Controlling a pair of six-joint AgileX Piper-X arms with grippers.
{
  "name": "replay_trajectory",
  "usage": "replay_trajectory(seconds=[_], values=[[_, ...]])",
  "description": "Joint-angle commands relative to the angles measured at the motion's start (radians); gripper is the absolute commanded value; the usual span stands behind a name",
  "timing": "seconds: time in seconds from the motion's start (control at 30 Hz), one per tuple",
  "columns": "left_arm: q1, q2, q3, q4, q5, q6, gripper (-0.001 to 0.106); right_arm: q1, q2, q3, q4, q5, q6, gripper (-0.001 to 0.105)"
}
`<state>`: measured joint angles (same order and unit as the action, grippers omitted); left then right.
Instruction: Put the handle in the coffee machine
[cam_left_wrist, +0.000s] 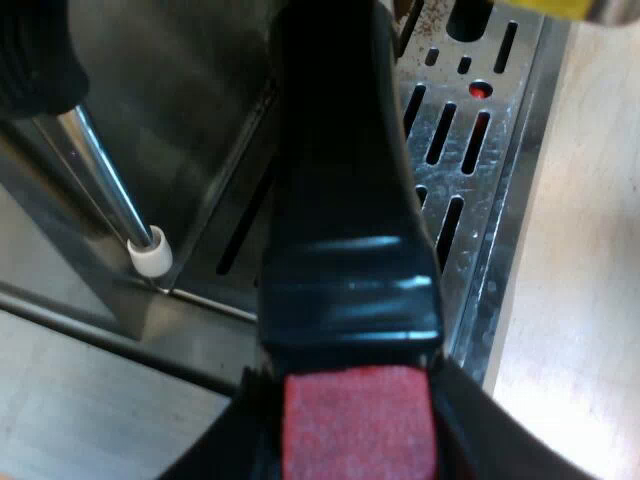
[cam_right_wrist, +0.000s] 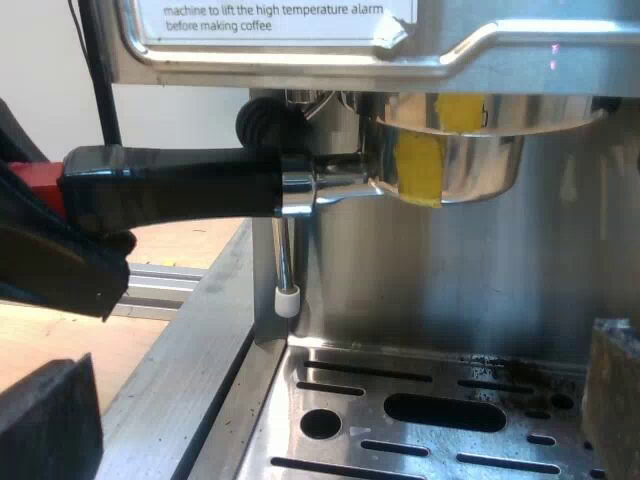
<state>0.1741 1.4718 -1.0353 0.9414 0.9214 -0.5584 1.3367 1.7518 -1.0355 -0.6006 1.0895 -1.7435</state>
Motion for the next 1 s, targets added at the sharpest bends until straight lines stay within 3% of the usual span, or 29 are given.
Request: replay_trajectory(seconds=[0.03, 0.33, 0.77, 1.0], values=[[-0.004, -0.015, -0.018, -0.026, 0.161, 0.036, 0.000, -0.006, -0.008, -0.004, -0.001, 0.008, 0.019, 0.103], [-0.004, -0.015, -0.018, -0.040, 0.172, 0.114, 0.000, -0.006, -0.008, -0.004, -0.001, 0.008, 0.019, 0.103], [-0.004, -0.015, -0.018, -0.108, 0.194, 0.107, 0.000, -0.006, -0.008, -0.004, -0.001, 0.008, 0.019, 0.103], [-0.004, -0.015, -0.018, -0.162, 0.222, 0.051, 0.000, -0.006, -0.008, -0.004, -0.001, 0.008, 0.019, 0.103]])
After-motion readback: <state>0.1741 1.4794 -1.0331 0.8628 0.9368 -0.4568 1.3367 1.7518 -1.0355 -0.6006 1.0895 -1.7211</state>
